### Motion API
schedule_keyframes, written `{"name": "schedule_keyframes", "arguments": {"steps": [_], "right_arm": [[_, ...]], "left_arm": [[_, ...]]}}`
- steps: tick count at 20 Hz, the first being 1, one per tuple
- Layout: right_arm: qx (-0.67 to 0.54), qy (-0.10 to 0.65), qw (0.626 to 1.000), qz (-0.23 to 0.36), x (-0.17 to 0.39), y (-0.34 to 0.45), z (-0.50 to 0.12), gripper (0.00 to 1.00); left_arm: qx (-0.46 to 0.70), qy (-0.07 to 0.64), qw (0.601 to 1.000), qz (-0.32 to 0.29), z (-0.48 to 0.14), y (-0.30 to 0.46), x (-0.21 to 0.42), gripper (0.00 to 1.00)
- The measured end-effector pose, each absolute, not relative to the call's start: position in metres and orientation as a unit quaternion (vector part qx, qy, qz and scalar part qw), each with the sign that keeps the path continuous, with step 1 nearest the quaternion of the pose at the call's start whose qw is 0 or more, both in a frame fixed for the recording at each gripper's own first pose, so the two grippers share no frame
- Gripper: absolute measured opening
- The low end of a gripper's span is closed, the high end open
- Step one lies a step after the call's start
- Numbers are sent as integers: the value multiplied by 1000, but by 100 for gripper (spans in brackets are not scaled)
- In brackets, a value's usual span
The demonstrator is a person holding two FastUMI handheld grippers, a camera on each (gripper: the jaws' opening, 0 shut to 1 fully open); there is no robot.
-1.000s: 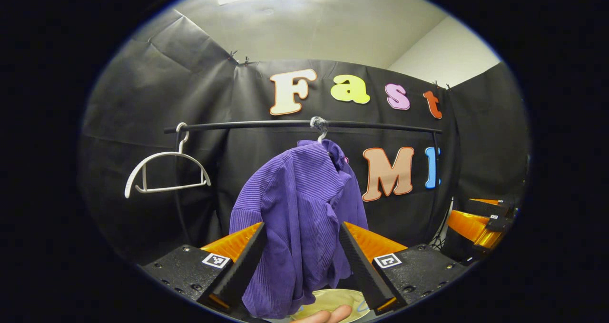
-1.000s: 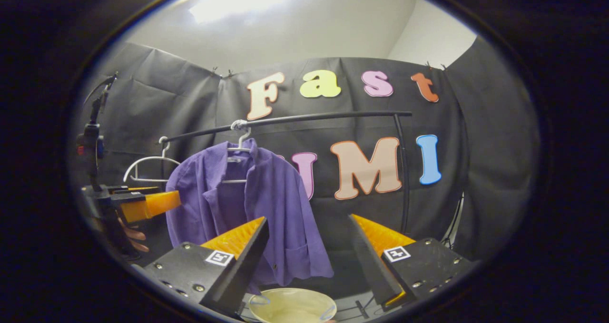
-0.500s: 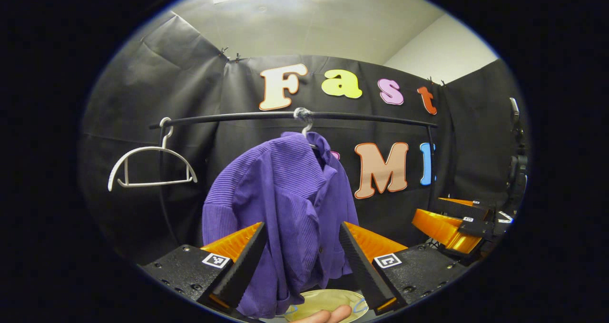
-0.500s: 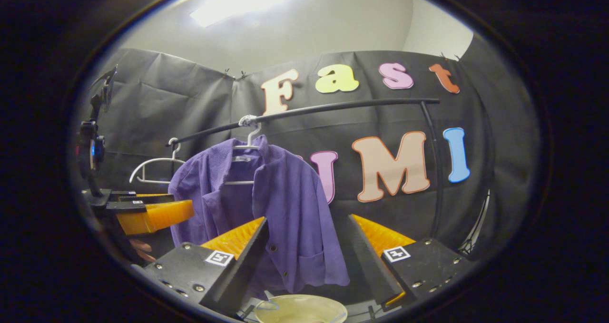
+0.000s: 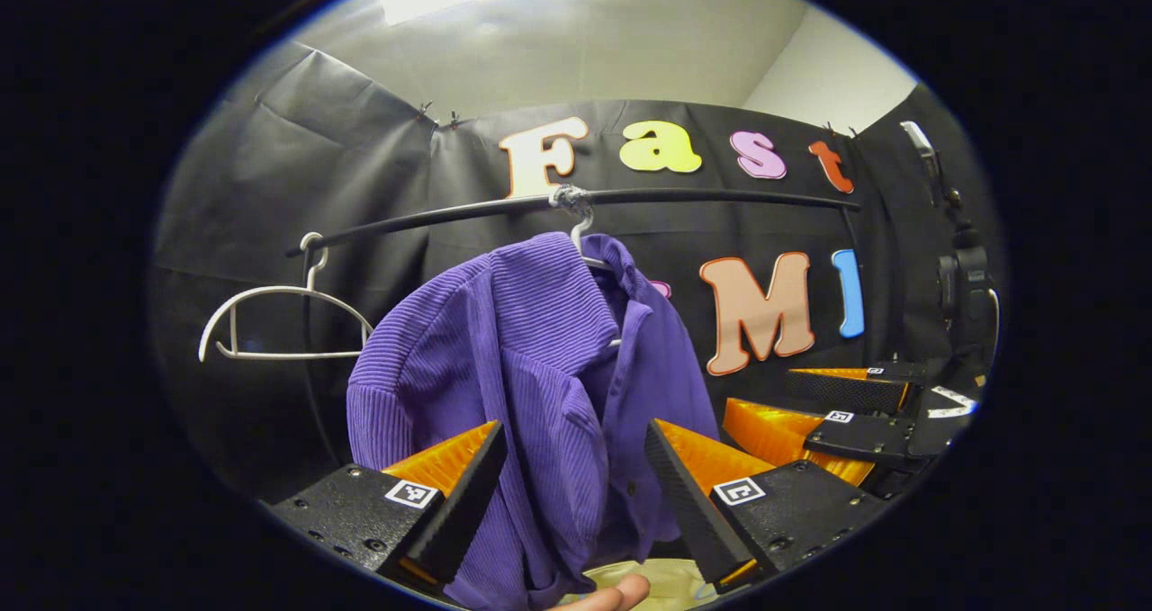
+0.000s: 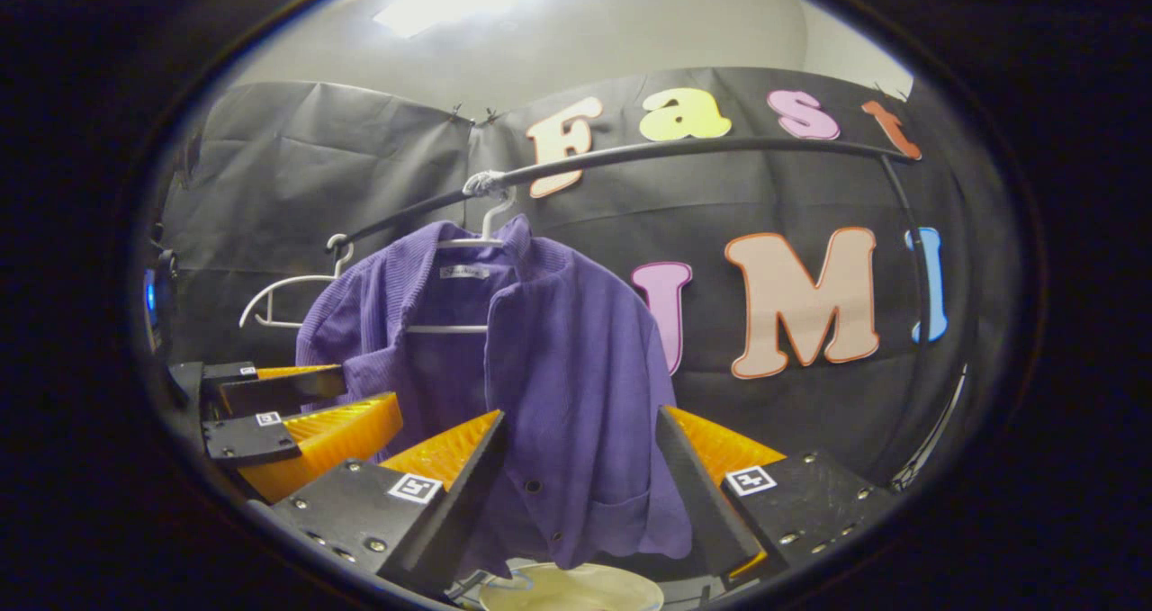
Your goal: Grasp the clothes on the hanger with both hands and then place them into the laundry hamper below.
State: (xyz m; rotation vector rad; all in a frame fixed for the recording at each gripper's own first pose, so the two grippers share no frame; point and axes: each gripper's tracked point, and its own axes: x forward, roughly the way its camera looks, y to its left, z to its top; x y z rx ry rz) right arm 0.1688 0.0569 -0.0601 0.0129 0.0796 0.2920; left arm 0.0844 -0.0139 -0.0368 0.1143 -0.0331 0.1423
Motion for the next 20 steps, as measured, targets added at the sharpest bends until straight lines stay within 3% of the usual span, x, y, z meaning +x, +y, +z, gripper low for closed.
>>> {"name": "schedule_keyframes", "arguments": {"steps": [5,7,12,13,14,20], "right_arm": [[21,50,979,194,214,92,-71,98],[16,57,979,193,231,105,-80,98],[19,45,977,206,247,139,-77,98],[15,38,979,198,251,138,-75,98],[12,31,982,187,254,139,-75,98],[44,25,988,145,280,157,-75,98]], "left_arm": [[61,-13,995,74,-51,-7,115,92],[55,-8,997,51,-57,-13,125,77],[54,0,998,43,-58,13,135,1],[52,-4,998,35,-54,12,128,6],[46,-1,998,33,-53,14,125,2],[16,-11,1000,14,-35,27,98,1]]}}
